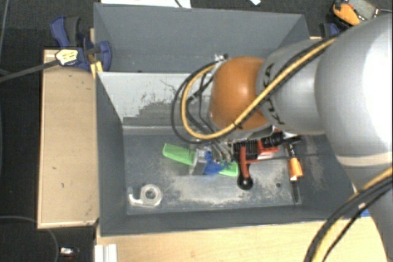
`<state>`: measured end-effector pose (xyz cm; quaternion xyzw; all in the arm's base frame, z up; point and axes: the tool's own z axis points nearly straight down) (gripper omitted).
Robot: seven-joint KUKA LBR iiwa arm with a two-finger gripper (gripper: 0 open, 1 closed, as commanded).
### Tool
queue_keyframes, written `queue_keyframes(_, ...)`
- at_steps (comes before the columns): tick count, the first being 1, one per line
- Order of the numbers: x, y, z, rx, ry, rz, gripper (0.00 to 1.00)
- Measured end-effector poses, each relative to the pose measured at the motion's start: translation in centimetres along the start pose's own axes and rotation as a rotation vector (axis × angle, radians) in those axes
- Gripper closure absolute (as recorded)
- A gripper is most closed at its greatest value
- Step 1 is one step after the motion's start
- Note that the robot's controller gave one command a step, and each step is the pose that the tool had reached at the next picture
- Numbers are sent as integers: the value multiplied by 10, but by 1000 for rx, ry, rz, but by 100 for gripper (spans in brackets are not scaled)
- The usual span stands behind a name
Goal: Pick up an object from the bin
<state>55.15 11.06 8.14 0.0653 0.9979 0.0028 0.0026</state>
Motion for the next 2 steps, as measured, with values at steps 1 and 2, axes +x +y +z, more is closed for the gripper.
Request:
queue_keyframes(1, -1, 0, -47, -1, -3, 1, 100)
queue_keyframes(2, -3, 1, -89, -3, -9, 1, 100)
